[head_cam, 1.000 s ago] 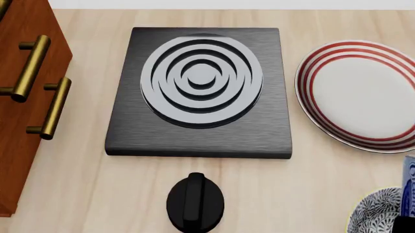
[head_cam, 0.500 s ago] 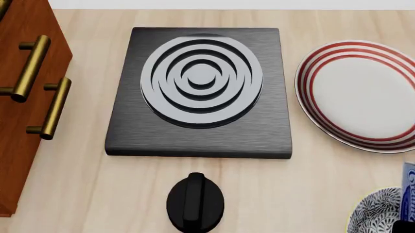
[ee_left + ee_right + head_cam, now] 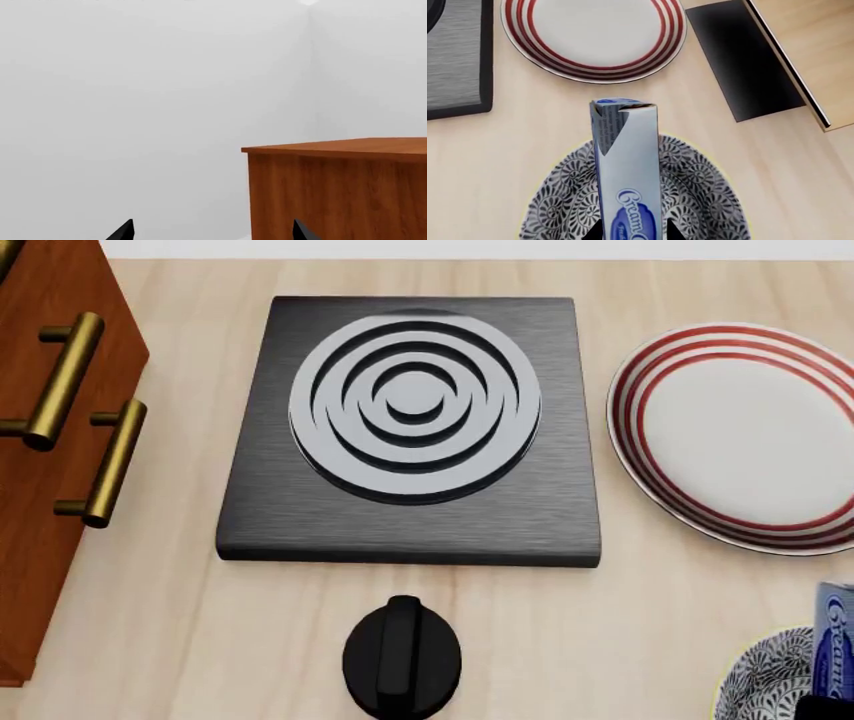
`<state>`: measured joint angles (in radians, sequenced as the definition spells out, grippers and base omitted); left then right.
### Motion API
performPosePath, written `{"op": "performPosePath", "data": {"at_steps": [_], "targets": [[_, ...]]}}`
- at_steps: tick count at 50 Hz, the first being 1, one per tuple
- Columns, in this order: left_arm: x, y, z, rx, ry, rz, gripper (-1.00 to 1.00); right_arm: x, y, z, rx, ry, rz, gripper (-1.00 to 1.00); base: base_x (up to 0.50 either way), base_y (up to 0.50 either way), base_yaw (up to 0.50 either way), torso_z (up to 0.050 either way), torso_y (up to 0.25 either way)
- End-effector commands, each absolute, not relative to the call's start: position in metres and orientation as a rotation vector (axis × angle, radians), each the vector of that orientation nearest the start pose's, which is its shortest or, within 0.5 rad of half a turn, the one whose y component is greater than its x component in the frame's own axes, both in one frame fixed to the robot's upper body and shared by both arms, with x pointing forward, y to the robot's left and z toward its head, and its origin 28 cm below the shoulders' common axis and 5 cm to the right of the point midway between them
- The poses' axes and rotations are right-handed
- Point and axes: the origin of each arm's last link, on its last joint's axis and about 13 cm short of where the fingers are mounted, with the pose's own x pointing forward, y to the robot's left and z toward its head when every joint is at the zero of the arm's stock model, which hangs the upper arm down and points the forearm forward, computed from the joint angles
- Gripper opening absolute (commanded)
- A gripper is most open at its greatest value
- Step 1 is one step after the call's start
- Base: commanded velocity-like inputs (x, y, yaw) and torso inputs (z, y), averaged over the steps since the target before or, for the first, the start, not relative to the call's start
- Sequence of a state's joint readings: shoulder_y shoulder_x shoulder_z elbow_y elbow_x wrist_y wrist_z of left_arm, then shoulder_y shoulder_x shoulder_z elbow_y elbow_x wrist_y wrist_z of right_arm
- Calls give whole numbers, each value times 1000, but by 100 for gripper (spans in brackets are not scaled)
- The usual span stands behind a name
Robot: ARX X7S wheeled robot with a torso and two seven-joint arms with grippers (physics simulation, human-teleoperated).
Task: Pick up the cream cheese and put it in the bowl.
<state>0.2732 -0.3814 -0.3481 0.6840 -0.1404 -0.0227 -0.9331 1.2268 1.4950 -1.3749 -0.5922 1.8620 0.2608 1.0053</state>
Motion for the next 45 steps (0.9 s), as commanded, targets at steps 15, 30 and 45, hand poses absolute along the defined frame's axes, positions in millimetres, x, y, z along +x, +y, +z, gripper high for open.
{"op": "performPosePath", "data": {"at_steps": [15,30,45], "targets": [[145,309,140,123,-589,1011,100,180,-205,220,-12,473,-291,-100,0,0,0,0,1],[145,309,140,128,-590,1009,100,184,-205,215,-15,481,-288,-100,0,0,0,1,0],[145,309,140,130,-590,1007,100,186,-205,212,-16,491,-280,-100,0,0,0,0,1]]}}
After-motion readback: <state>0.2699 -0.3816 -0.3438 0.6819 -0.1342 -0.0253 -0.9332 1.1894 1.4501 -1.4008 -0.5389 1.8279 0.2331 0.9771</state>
